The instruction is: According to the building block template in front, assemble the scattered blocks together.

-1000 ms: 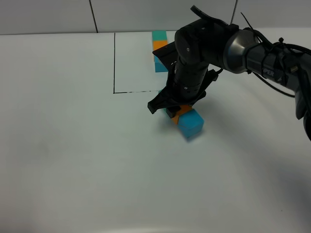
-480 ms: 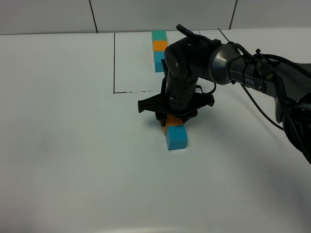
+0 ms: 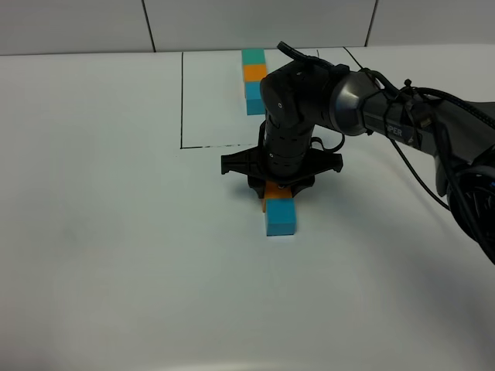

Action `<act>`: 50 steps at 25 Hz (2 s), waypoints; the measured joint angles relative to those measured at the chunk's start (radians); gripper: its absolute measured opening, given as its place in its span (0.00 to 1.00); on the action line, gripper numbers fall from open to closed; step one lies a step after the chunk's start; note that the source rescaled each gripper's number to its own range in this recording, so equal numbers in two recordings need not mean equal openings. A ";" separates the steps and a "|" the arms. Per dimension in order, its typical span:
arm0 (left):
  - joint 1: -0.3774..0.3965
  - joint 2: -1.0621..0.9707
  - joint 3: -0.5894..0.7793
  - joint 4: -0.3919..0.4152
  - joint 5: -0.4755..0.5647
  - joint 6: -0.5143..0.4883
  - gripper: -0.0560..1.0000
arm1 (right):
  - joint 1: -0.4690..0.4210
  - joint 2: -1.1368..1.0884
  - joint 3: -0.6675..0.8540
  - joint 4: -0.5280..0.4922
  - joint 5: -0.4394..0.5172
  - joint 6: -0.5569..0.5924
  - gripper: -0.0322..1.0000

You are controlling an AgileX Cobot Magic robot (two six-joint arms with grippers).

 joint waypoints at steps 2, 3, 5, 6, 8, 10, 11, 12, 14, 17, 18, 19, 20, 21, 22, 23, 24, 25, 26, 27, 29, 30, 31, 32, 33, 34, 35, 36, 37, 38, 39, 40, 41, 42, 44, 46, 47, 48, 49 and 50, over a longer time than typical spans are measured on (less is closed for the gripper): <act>0.000 0.000 0.000 0.000 0.000 0.000 0.78 | 0.000 0.004 -0.004 -0.001 0.005 0.001 0.06; 0.000 0.000 0.000 0.000 0.000 0.000 0.78 | 0.000 0.005 -0.005 -0.001 0.006 0.001 0.06; 0.000 0.000 0.000 0.000 0.000 0.000 0.78 | 0.000 0.005 -0.005 -0.001 0.007 -0.004 0.06; 0.000 0.000 0.000 0.000 0.000 0.000 0.78 | 0.000 0.005 -0.005 -0.001 0.008 -0.005 0.06; 0.000 0.000 0.000 0.000 0.000 0.001 0.78 | 0.000 0.005 -0.005 -0.001 0.008 -0.015 0.06; 0.000 0.000 0.000 0.000 0.000 0.001 0.78 | 0.000 0.006 -0.005 -0.009 0.010 -0.028 0.11; 0.000 0.000 0.000 0.000 0.000 0.001 0.78 | 0.000 0.010 -0.005 -0.009 0.014 -0.032 0.19; 0.000 0.000 0.000 0.000 0.000 0.001 0.78 | 0.000 0.014 -0.005 -0.015 0.019 -0.034 0.29; 0.000 0.000 0.000 0.000 0.000 0.001 0.78 | 0.000 0.016 -0.005 -0.022 0.025 -0.039 0.50; 0.000 0.000 0.000 0.000 0.000 0.001 0.78 | 0.000 0.015 -0.005 -0.028 0.026 -0.051 0.80; 0.000 0.000 0.000 0.000 0.000 0.001 0.78 | 0.000 0.015 -0.005 -0.028 0.024 -0.059 0.88; 0.000 0.000 0.000 0.000 0.000 0.001 0.78 | 0.000 0.012 -0.005 -0.028 0.023 -0.061 0.93; 0.000 0.000 0.000 0.000 0.000 0.001 0.78 | 0.000 0.007 -0.005 -0.028 0.022 -0.061 0.95; 0.000 0.000 0.000 0.000 0.000 0.001 0.78 | 0.000 0.000 -0.005 -0.028 0.020 -0.063 0.97; 0.000 0.000 0.000 0.000 0.000 0.001 0.78 | 0.000 -0.008 -0.005 -0.029 0.019 -0.066 0.98; 0.000 0.000 0.000 0.000 0.000 0.001 0.78 | 0.000 -0.019 -0.005 -0.029 0.019 -0.072 0.99; 0.000 0.000 0.000 0.000 0.000 0.001 0.78 | 0.000 -0.031 -0.005 -0.029 0.019 -0.081 0.99; 0.000 0.000 0.000 0.000 0.000 0.001 0.78 | 0.000 -0.041 -0.005 -0.028 0.020 -0.093 0.99; 0.000 0.000 0.000 0.000 0.000 0.001 0.78 | 0.000 -0.054 -0.005 -0.028 0.023 -0.111 0.99; 0.000 0.000 0.000 0.000 0.000 0.001 0.78 | 0.000 -0.066 -0.005 -0.026 0.024 -0.130 0.99; 0.000 0.000 0.000 0.000 0.000 0.001 0.78 | -0.002 -0.092 -0.005 -0.015 0.028 -0.187 0.99; 0.000 0.000 0.000 0.000 0.000 0.001 0.78 | -0.009 -0.109 -0.005 0.004 0.028 -0.216 0.99; 0.000 0.000 0.000 0.000 0.000 0.001 0.78 | -0.015 -0.127 -0.005 0.025 0.028 -0.238 0.99; 0.000 0.000 0.000 0.000 0.000 0.001 0.78 | -0.027 -0.145 -0.005 0.043 0.028 -0.262 0.99; 0.000 0.000 0.000 0.000 0.000 0.001 0.78 | -0.041 -0.160 -0.005 0.053 0.025 -0.286 0.99; 0.000 0.000 0.000 0.000 0.000 0.001 0.78 | -0.056 -0.179 -0.005 0.061 0.021 -0.305 0.99; 0.000 0.000 0.000 0.000 0.000 0.001 0.78 | -0.069 -0.197 -0.005 0.064 0.018 -0.325 0.99; 0.000 0.000 0.000 0.000 0.000 0.001 0.78 | -0.084 -0.212 -0.005 0.064 0.014 -0.344 0.99; 0.000 0.000 0.000 0.000 0.000 0.001 0.78 | -0.100 -0.230 -0.005 0.064 0.010 -0.359 1.00; 0.000 0.000 0.000 0.000 0.000 0.001 0.78 | -0.111 -0.250 -0.005 0.064 0.006 -0.372 1.00; 0.000 0.000 0.000 0.000 0.000 0.000 0.78 | -0.124 -0.271 -0.005 0.060 0.000 -0.385 1.00; 0.000 0.000 0.000 0.000 0.000 0.000 0.78 | -0.136 -0.290 -0.005 0.057 -0.005 -0.393 1.00; 0.000 0.000 0.000 0.000 0.000 0.000 0.78 | -0.147 -0.313 -0.005 0.051 -0.009 -0.399 1.00; 0.000 0.000 0.000 0.000 0.000 0.000 0.78 | -0.155 -0.336 -0.005 0.043 -0.015 -0.399 1.00; 0.000 0.000 0.000 0.000 0.000 0.000 0.78 | -0.172 -0.377 -0.004 0.027 -0.022 -0.402 1.00; 0.000 0.000 0.000 0.000 0.000 0.000 0.78 | -0.188 -0.422 0.022 0.008 -0.034 -0.403 1.00; 0.000 0.000 0.000 0.000 0.000 0.000 0.78 | -0.197 -0.441 0.042 0.002 -0.047 -0.404 1.00; 0.000 0.000 0.000 0.000 0.000 0.000 0.78 | -0.210 -0.466 0.072 0.002 -0.059 -0.404 1.00; 0.000 0.000 0.000 0.000 0.000 0.000 0.78 | -0.221 -0.492 0.108 0.001 -0.079 -0.405 1.00; 0.000 0.000 0.000 0.000 0.000 0.000 0.78 | -0.237 -0.520 0.142 -0.002 -0.100 -0.405 1.00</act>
